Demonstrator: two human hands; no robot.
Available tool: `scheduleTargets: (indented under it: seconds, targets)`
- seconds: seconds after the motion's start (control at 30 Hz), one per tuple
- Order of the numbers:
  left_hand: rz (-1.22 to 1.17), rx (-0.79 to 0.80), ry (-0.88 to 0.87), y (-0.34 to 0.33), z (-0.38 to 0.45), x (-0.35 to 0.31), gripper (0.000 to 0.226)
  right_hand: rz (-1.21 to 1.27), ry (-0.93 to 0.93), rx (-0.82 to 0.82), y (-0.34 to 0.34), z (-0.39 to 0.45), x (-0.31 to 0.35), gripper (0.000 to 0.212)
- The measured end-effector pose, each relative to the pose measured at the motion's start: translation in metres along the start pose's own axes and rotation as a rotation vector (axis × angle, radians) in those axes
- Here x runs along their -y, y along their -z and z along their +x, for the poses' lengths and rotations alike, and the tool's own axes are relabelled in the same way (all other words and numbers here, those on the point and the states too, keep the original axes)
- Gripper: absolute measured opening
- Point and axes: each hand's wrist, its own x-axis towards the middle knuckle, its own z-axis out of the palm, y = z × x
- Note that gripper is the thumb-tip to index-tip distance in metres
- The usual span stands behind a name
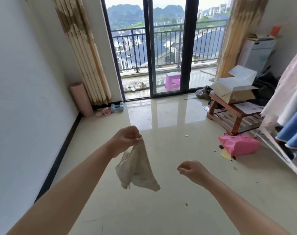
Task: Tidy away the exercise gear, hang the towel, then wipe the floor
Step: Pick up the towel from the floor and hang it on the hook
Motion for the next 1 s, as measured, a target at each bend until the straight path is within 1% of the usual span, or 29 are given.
scheduleTargets:
  seconds: [0.2, 0.27, 0.37, 0.43, 0.47, 0.53, 0.57, 0.63, 0.73, 0.77, 0.87, 0.93, 1.0]
  targets:
    - [-0.015, -0.111, 0.027, 0.023, 0.106, -0.012, 0.036, 0.059, 0.162, 0.030, 0.044, 0.146, 0.024, 0.022]
    - [-0.012, -0.085, 0.045, 0.032, 0.132, -0.019, 0.034, 0.039, 0.235, 0.045, 0.059, 0.185, 0.039, 0.024]
    - [-0.018, -0.074, 0.035, 0.048, 0.165, -0.032, 0.015, 0.030, 0.421, 0.109, 0.072, 0.232, 0.070, 0.035]
    - [-0.030, -0.106, 0.035, 0.060, 0.182, -0.038, 0.015, -0.018, 0.539, 0.183, 0.070, 0.254, 0.094, 0.041]
    - [-0.021, -0.119, 0.045, 0.064, 0.190, -0.040, 0.016, -0.012, 0.573, 0.199, 0.067, 0.264, 0.105, 0.038]
    - [-0.001, -0.145, 0.057, 0.074, 0.208, -0.040, 0.017, 0.067, 0.585, 0.204, 0.063, 0.286, 0.122, 0.025]
    - [0.009, -0.170, 0.067, 0.081, 0.218, -0.039, 0.022, 0.097, 0.582, 0.211, 0.063, 0.299, 0.130, 0.020]
    - [0.055, -0.230, 0.112, 0.098, 0.237, -0.033, 0.030, 0.108, 0.551, 0.248, 0.071, 0.327, 0.143, 0.019]
    - [0.149, -0.298, 0.186, 0.124, 0.269, -0.016, 0.024, 0.141, 0.461, 0.346, 0.096, 0.370, 0.167, 0.020]
    - [0.176, -0.309, 0.201, 0.133, 0.283, -0.009, 0.021, 0.156, 0.434, 0.355, 0.103, 0.387, 0.177, 0.019]
    - [0.204, -0.331, 0.225, 0.156, 0.331, 0.009, 0.014, 0.126, 0.414, 0.269, 0.112, 0.440, 0.213, 0.017]
    - [0.195, -0.345, 0.217, 0.175, 0.368, 0.021, 0.012, 0.101, 0.449, 0.175, 0.112, 0.479, 0.237, 0.015]
    - [0.209, -0.306, 0.196, 0.191, 0.407, 0.035, 0.011, 0.031, 0.522, 0.086, 0.115, 0.513, 0.259, 0.017]
